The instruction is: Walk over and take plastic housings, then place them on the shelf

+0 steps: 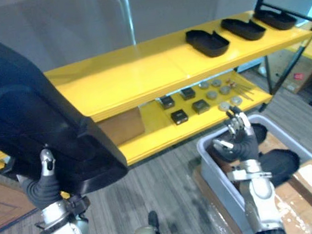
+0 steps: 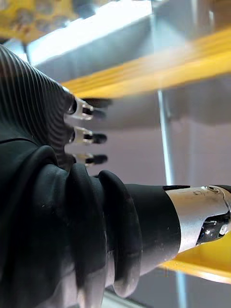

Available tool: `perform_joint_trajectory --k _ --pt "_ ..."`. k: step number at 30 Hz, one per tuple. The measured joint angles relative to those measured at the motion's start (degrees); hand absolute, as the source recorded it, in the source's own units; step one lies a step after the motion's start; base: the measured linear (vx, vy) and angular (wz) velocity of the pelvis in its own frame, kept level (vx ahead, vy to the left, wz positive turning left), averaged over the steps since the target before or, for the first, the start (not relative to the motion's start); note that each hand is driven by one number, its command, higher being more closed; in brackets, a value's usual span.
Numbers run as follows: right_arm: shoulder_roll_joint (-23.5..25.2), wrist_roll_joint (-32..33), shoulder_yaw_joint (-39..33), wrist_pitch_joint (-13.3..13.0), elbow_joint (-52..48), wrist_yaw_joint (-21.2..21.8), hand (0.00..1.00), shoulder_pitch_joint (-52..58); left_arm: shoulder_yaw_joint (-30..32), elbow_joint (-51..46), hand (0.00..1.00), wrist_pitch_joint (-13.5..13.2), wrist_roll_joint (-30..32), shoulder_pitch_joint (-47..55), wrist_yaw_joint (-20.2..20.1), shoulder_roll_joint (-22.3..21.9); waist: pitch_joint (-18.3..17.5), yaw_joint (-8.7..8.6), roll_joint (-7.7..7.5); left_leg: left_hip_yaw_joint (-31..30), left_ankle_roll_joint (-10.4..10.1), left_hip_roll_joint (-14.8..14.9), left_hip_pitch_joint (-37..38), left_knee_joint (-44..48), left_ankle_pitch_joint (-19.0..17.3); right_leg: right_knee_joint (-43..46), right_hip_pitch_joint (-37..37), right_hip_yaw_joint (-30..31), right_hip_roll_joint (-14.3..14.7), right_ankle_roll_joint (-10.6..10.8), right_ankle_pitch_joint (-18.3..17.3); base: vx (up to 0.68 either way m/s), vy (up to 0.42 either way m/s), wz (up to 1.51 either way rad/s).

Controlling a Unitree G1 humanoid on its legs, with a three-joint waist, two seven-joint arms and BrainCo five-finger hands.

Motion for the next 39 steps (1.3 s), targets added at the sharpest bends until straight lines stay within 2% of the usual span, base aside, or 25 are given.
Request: perform_joint_trajectory --k 1,2,3,4,5,7,9,10,11,13,14,15,16,17,18,21,22,25,29,30,31,32,34,35,39 --pt "-0.2 0.0 -0.1 0.0 0.1 -0.2 0.00 0.2 0.4 -0.1 1.00 0.0 1.5 -1.2 -0.1 -0.6 -0.1 -0.18 -0.23 -1.4 0.9 -1.5 0.3 1.6 -2.1 10.3 -2.6 1.2 -3.2 -3.0 1.7 0.31 0.147 0.51" --pt "-0.1 0.0 -0.1 -0.1 0.1 -0.2 0.00 0.4 0.4 -0.1 1.00 0.0 1.9 -1.6 -0.4 -0.7 -0.1 -0.40 -0.18 -1.8 1.4 -1.8 0.5 1.8 -2.5 15.6 -4.9 2.4 -4.3 -4.9 3.5 0.36 0.186 0.61" --pt "0.5 -0.1 -0.3 -0.2 0.1 -0.2 0.00 0.5 0.7 -0.2 1.00 0.0 1.9 -2.4 -1.0 0.1 -0.1 -0.40 -0.43 -3.0 2.0 -2.4 2.0 1.1 -3.2 24.0 -9.1 5.9 -6.1 -6.2 8.4 0.23 0.137 0.40" --pt "0.8 -0.3 -0.1 -0.3 0.1 -0.2 0.00 0.4 0.9 -0.2 1.00 0.2 2.1 -2.7 -1.0 0.7 -0.1 -0.44 -0.67 -3.4 2.2 -2.5 2.9 0.5 -3.7 27.7 -10.4 7.5 -6.5 -6.1 11.4 0.26 0.111 0.30" --pt "1.4 -0.7 0.0 -0.6 0.1 -0.2 0.00 0.2 1.2 -0.3 1.00 0.5 3.2 -2.9 -0.9 1.1 -0.1 -0.48 -0.82 -4.4 3.1 -2.6 4.5 -0.3 -4.1 32.4 -12.7 9.7 -6.5 -6.2 11.6 0.38 0.090 0.28" --pt "1.5 -2.6 -0.1 -1.9 0.1 -0.2 0.00 -0.1 1.0 -0.3 1.00 1.7 4.1 -3.0 0.2 1.1 0.5 -1.03 0.11 -7.0 2.9 -1.8 9.8 -2.5 -4.5 36.9 -15.7 10.5 -4.4 -6.4 7.6 0.43 0.088 0.39" --pt "1.4 -3.0 -0.1 -2.4 -0.4 -0.2 0.00 -0.7 1.1 -0.3 1.00 2.4 3.9 -3.4 0.9 1.8 0.1 -1.79 0.77 -8.4 2.2 -1.0 11.5 -4.1 -5.0 30.7 -19.1 10.7 -1.6 -6.1 4.7 0.28 0.026 0.43" --pt "0.7 -3.1 -0.2 -2.4 -1.6 -0.1 0.00 -1.4 1.1 -0.2 1.00 3.3 3.8 -4.9 1.8 3.5 -0.1 -1.87 0.74 -9.4 1.2 0.0 11.6 -4.0 -5.6 20.0 -21.3 11.8 1.5 -5.4 4.5 0.26 -0.008 0.37" --pt "0.5 -3.1 -0.2 -2.4 -1.9 0.0 0.00 -1.5 1.1 0.0 1.00 3.5 3.8 -5.3 2.0 3.9 -0.1 -1.92 0.74 -9.6 1.0 0.1 11.6 -4.0 -5.7 17.7 -21.7 12.4 2.1 -5.2 4.6 0.25 -0.049 0.42" --pt "-1.2 -2.9 -0.9 -2.1 -2.5 1.2 0.00 -2.4 0.9 1.9 1.00 5.3 3.8 -7.8 3.6 5.5 -0.2 -2.80 0.63 -11.2 -0.5 0.8 13.4 -3.8 -6.8 6.0 -22.8 16.5 4.3 -2.7 6.5 0.27 -0.117 0.57" --pt "-1.2 -2.9 -0.9 -2.1 -2.5 1.5 0.00 -2.5 0.9 2.1 1.00 5.4 3.8 -7.8 3.8 5.5 -0.2 -2.89 0.57 -11.2 -0.8 0.8 13.5 -3.7 -7.0 5.3 -22.8 16.9 4.4 -2.6 6.8 0.21 -0.147 0.63" --pt "-1.2 -2.4 -1.1 -2.1 -2.6 2.5 0.00 -2.6 0.9 2.2 1.00 5.8 3.9 -7.4 4.7 5.5 -0.9 -3.35 -0.23 -11.1 -1.2 0.8 13.5 -3.4 -8.5 2.6 -22.8 17.4 4.6 -3.1 9.4 0.16 -0.171 0.47" --pt "-1.2 -2.4 -1.1 -2.0 -2.6 3.5 0.00 -2.5 1.2 2.1 1.00 6.1 3.9 -6.8 5.2 5.6 -1.9 -3.22 -1.91 -11.3 -2.0 0.1 13.1 -2.6 -10.1 -0.6 -22.6 18.2 4.6 -4.1 13.9 0.21 -0.233 0.44" --pt "-1.2 -2.4 -1.1 -1.9 -2.6 4.1 0.00 -2.6 1.2 2.1 1.00 6.3 3.9 -6.3 5.3 5.5 -2.4 -2.87 -2.86 -11.4 -2.4 -0.3 12.8 -1.8 -11.3 -2.6 -21.8 18.6 4.6 -3.5 16.5 0.25 -0.292 0.34" --pt "-2.6 -2.4 -1.3 -1.2 -2.6 4.9 0.00 -2.5 0.9 3.0 1.00 6.8 3.9 -4.9 5.3 3.2 -2.8 -2.67 -0.67 -12.6 -3.9 1.9 12.1 1.0 -13.5 -5.0 -19.5 17.5 6.6 -1.9 17.8 0.19 -0.229 0.30" --pt "-4.9 -2.4 -2.0 -0.6 -2.7 4.7 0.00 -2.7 0.8 2.7 1.00 6.8 3.9 -2.4 4.7 0.0 -3.9 -2.26 3.06 -13.0 -5.3 6.1 11.1 2.1 -14.8 -11.2 -16.2 14.5 10.9 -3.6 19.2 0.28 -0.219 0.27" --pt "-5.1 -2.4 -2.7 -0.2 -2.7 4.2 0.00 -2.7 0.8 2.3 1.00 6.8 3.5 -2.5 4.1 -0.4 -3.9 -2.28 3.57 -12.8 -6.1 6.8 11.3 1.4 -14.4 -12.5 -15.2 13.5 11.6 -3.9 19.1 0.25 -0.172 0.41" --pt "-5.1 -2.3 -4.5 -0.2 -3.0 1.5 0.00 -2.6 0.6 1.5 1.00 6.4 3.5 -2.5 3.0 -1.4 -4.0 -2.85 3.75 -12.2 -7.3 7.3 11.8 1.5 -13.5 -15.0 -12.4 12.1 12.2 -4.4 18.8 0.17 -0.085 0.28" --pt "-4.8 -2.4 -6.3 -0.5 -4.3 -0.3 0.00 -2.5 0.5 1.5 1.00 6.3 2.8 -2.5 2.2 -1.8 -4.0 -3.07 3.83 -9.5 -7.3 7.2 12.2 4.9 -13.5 -16.2 -10.1 12.3 12.0 -4.4 18.8 0.12 0.015 0.03" --pt "-4.8 -2.4 -6.9 -1.0 -4.8 -1.0 0.00 -2.5 0.4 1.6 1.00 6.3 2.2 -2.6 1.4 -1.8 -3.9 -3.38 3.89 -8.6 -7.5 6.7 12.1 7.3 -13.4 -16.7 -8.8 12.4 11.4 -4.4 18.8 0.08 0.103 -0.06" --pt "-4.6 -2.5 -7.6 -1.5 -5.5 -1.9 0.00 -2.5 -0.1 1.7 1.00 6.2 1.7 -3.0 0.7 -1.7 -3.1 -3.42 2.56 -6.4 -6.7 5.7 9.7 12.0 -14.5 -17.0 -7.4 13.1 8.8 -4.4 18.8 0.07 0.132 -0.02" --pt "-4.0 -2.5 -7.8 -1.9 -5.7 -2.3 0.00 -2.5 -0.5 1.8 1.00 5.9 1.8 -3.2 0.6 -1.6 -3.0 -3.30 2.50 -5.6 -5.2 5.7 9.5 10.8 -15.3 -16.9 -7.2 13.3 7.9 -4.4 18.8 0.05 0.174 0.06" --pt "-4.3 -2.5 -10.4 -3.0 -7.1 -4.0 0.00 -3.1 -2.2 1.5 1.00 4.1 1.8 -4.6 0.0 -1.9 -2.9 -4.65 4.66 -4.4 -5.7 8.8 9.2 -0.1 -9.5 -16.2 -7.8 13.7 7.6 -3.2 18.1 0.00 0.139 0.01" --pt "-4.4 -2.8 -10.5 -3.7 -7.0 -4.8 0.00 -3.3 -2.3 2.1 1.00 2.8 1.8 -5.6 0.0 -1.7 -2.6 -4.62 6.01 -4.2 -7.6 9.6 9.3 0.1 -7.9 -16.1 -7.3 14.7 7.4 -0.4 17.1 0.02 0.177 -0.29" --pt "-2.5 -5.6 -9.4 -4.8 -8.9 -9.4 0.00 -2.4 -3.0 2.3 1.00 2.2 1.8 -8.7 0.1 0.2 -1.8 -5.22 4.22 0.3 -6.5 7.3 11.6 -1.6 -8.3 -16.1 -8.9 19.3 5.0 0.5 18.1 -0.01 0.158 -0.51"
